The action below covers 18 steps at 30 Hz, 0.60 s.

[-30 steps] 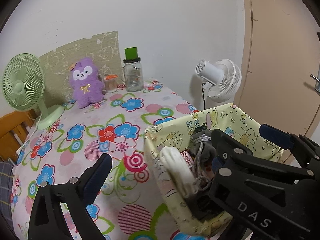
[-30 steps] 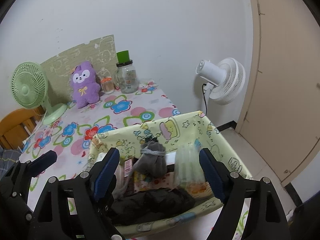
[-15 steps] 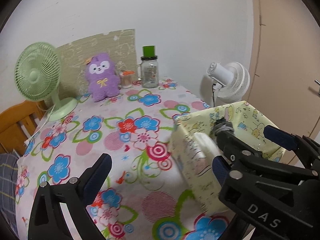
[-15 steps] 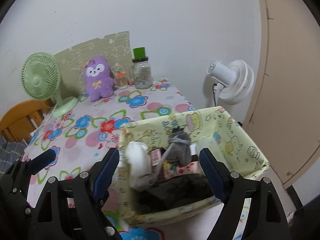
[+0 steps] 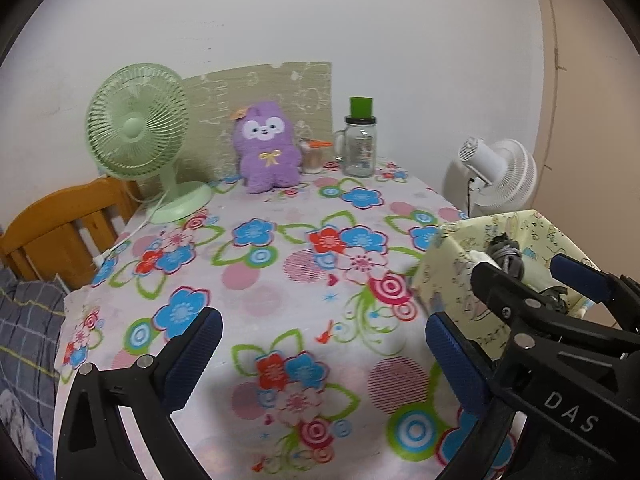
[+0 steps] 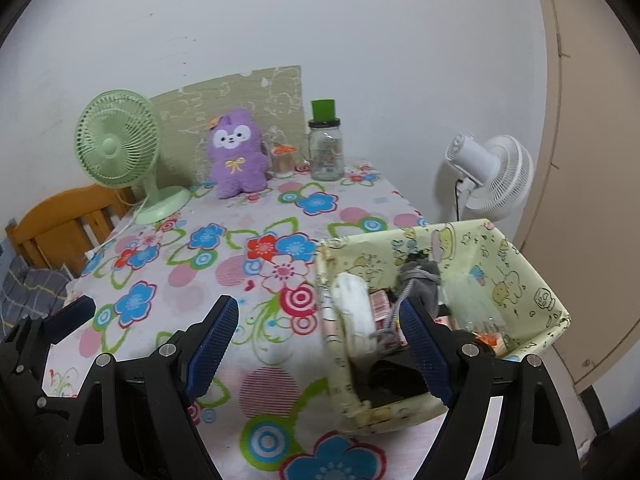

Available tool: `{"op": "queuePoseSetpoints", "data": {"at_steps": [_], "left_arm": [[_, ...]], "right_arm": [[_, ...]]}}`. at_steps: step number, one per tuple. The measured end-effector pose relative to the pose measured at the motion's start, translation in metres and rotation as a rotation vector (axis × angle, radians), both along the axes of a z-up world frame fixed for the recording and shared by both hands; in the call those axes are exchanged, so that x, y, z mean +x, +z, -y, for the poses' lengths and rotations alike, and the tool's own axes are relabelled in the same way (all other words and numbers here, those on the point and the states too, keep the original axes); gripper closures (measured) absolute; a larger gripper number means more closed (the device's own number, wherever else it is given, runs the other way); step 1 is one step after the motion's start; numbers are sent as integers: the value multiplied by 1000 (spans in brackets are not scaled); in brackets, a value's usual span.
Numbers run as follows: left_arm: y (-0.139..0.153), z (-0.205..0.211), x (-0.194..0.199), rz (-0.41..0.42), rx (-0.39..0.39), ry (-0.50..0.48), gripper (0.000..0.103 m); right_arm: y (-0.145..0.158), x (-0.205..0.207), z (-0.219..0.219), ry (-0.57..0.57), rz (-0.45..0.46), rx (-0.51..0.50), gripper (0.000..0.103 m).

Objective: Organize soft objects
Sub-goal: 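Withdraw both tools up and back from the box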

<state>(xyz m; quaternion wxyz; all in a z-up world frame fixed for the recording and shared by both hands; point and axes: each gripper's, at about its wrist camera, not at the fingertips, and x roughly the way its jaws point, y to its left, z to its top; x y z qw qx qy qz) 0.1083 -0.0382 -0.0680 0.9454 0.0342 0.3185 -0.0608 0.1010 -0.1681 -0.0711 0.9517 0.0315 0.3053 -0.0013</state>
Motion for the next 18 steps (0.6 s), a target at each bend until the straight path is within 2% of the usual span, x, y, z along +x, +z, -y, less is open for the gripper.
{"op": "queuePoseSetpoints", "data": {"at_steps": [4,18], "left_arm": [[2,-17,-6,4,-7,30,0],[12,-54,-38,50,-21,130,0]], "right_arm": [[3,-5,-11,15,19,-5,13],[19,-39,-33,41,97,-42,10]]}}
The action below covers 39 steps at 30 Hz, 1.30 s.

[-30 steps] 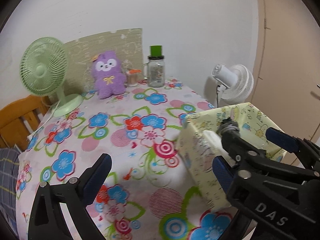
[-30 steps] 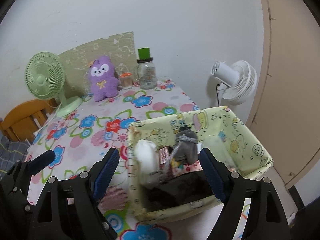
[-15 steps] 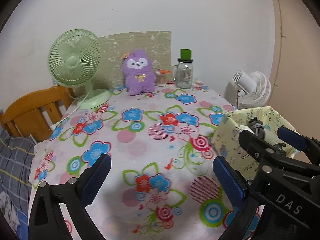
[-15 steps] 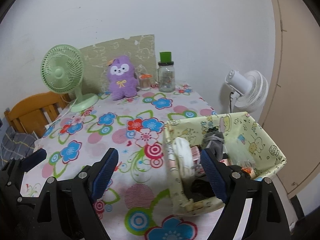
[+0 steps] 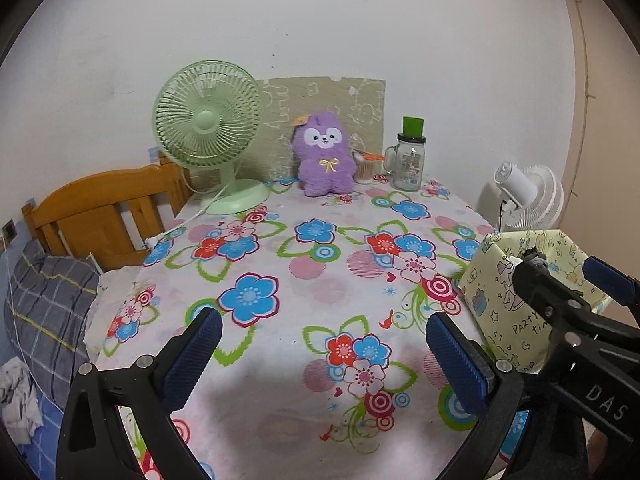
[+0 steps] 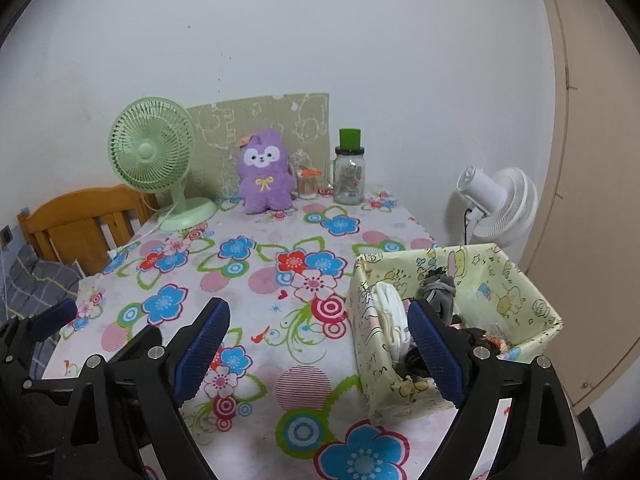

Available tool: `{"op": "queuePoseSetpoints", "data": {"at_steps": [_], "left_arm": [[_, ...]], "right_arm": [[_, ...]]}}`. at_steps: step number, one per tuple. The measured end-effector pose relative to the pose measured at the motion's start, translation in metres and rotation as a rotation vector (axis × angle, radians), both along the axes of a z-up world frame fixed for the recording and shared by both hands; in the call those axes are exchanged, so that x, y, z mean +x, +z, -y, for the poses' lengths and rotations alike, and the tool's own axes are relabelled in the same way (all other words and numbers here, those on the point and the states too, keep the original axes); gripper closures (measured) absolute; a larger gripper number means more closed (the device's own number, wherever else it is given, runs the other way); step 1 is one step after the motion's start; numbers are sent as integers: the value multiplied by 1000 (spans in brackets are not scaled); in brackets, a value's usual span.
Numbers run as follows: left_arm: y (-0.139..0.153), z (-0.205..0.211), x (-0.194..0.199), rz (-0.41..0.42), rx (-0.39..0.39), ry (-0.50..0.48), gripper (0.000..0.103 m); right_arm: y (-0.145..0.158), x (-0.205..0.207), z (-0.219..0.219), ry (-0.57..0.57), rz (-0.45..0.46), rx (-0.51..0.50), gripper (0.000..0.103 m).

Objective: Organize soft objects

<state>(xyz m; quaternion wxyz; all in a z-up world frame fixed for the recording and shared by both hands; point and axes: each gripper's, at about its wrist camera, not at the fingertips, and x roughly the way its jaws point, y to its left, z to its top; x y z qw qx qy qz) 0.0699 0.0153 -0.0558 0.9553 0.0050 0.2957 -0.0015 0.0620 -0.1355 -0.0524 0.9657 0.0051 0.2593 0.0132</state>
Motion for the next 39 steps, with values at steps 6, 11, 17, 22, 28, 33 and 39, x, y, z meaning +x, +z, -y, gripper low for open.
{"op": "queuePoseSetpoints", "data": {"at_steps": [6,11,17,22,28,33,39], "left_arm": [[10,-6,-19,49,19,38,0],[20,-11,-33,71,4,17,0],[27,-11,-50,117,33,32,0],[28,-13,-56,127,7,27,0],[30,-14,-59,130,0,42,0],[28,-13,-58,119,-8,42,0],[23,-12,-55,100,-18,33,0]], "right_arm": [[12,-21,0,-11,47,-21,8],[20,-37,2,-16,92,-26,4],[23,-50,6,-2,114,-6,3],[25,-57,9,-9,126,-13,3],[22,-59,10,-4,126,-22,3],[18,-56,10,-3,112,-18,3],[17,-55,11,-6,101,-14,3]]}}
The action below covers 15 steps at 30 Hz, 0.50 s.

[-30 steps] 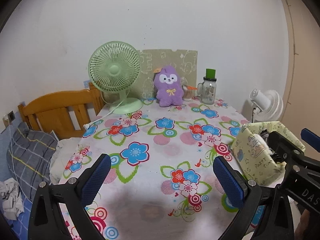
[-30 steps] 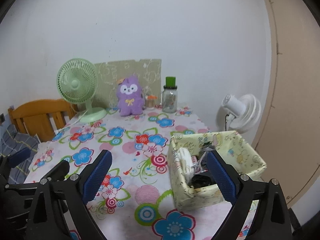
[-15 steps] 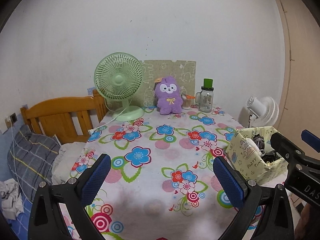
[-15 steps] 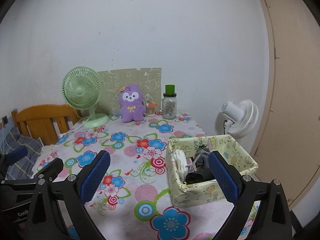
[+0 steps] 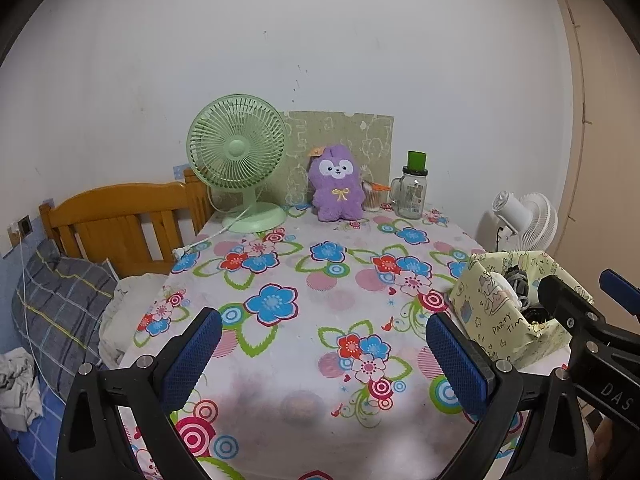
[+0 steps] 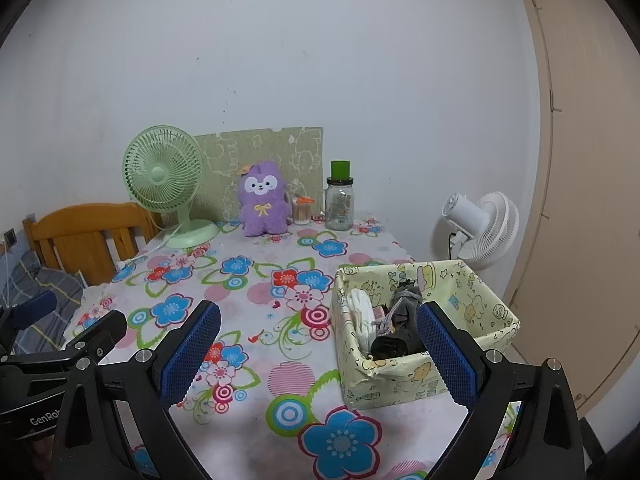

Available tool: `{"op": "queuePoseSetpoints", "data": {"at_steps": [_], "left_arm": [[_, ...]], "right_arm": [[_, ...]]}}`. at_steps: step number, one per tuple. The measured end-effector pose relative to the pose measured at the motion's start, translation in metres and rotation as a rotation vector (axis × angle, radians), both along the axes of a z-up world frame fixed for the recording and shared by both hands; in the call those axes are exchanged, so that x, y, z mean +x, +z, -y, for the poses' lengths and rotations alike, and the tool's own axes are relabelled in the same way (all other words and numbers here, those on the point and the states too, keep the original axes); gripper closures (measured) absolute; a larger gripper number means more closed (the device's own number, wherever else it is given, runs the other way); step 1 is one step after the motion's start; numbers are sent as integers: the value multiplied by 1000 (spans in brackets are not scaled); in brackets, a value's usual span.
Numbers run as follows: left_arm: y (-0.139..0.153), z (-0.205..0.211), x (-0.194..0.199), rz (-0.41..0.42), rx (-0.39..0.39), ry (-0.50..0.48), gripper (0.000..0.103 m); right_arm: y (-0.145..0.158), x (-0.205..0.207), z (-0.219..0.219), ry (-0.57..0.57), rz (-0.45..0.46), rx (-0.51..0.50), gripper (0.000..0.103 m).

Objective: Organize soft objects

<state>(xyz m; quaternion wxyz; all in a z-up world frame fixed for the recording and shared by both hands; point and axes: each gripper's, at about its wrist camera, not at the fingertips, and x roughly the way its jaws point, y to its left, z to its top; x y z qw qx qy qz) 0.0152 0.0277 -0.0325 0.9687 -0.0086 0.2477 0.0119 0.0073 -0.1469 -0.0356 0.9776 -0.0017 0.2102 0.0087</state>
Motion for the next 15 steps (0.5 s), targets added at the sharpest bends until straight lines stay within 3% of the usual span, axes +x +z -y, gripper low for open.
{"op": "queuePoseSetpoints", "data": {"at_steps": [15], "left_arm": [[-1,0,0,-7,3,7,0]], "right_arm": [[-1,1,0,4,-2,9,3]]}}
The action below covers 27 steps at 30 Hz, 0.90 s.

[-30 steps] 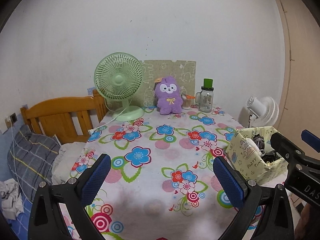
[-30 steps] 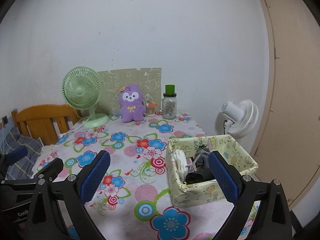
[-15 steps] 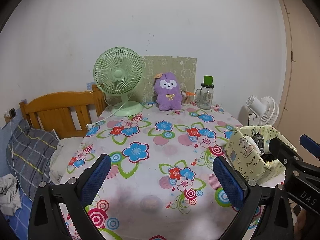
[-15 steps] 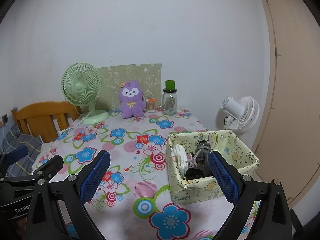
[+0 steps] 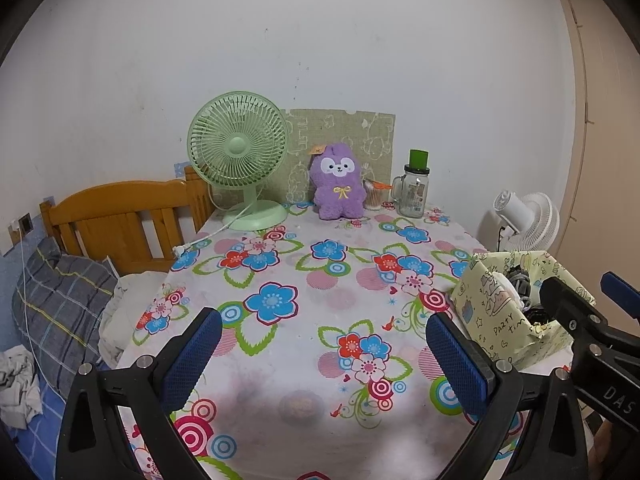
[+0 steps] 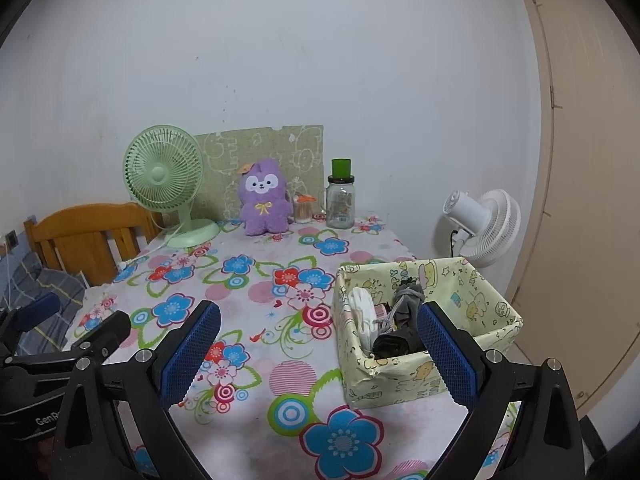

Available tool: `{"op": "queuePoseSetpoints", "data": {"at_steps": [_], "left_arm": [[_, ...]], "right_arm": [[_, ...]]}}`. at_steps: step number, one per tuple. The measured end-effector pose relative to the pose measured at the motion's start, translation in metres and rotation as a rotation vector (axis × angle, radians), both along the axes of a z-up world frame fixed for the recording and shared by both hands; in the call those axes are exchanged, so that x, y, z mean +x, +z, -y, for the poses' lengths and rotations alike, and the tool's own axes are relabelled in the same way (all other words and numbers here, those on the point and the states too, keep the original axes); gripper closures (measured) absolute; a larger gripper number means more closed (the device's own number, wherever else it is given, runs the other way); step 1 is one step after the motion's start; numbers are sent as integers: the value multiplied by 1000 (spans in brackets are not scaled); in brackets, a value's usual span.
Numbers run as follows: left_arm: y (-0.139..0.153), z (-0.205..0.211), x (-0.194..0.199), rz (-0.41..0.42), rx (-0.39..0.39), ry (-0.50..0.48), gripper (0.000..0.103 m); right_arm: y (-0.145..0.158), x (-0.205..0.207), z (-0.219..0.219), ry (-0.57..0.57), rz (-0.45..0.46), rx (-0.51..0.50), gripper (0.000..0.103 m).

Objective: Organize soft objects

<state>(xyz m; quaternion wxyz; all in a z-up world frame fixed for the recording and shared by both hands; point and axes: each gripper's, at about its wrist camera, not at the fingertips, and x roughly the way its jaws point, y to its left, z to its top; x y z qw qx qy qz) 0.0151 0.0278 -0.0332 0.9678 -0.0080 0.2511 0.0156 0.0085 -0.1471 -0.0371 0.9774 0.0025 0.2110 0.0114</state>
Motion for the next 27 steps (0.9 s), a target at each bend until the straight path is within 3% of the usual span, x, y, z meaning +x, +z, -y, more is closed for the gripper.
{"op": "queuePoseSetpoints", "data": {"at_steps": [27], "left_arm": [[-1,3,1,-3,-11,0,0]], "right_arm": [[1,-4,1,-5,5,5,3]]}}
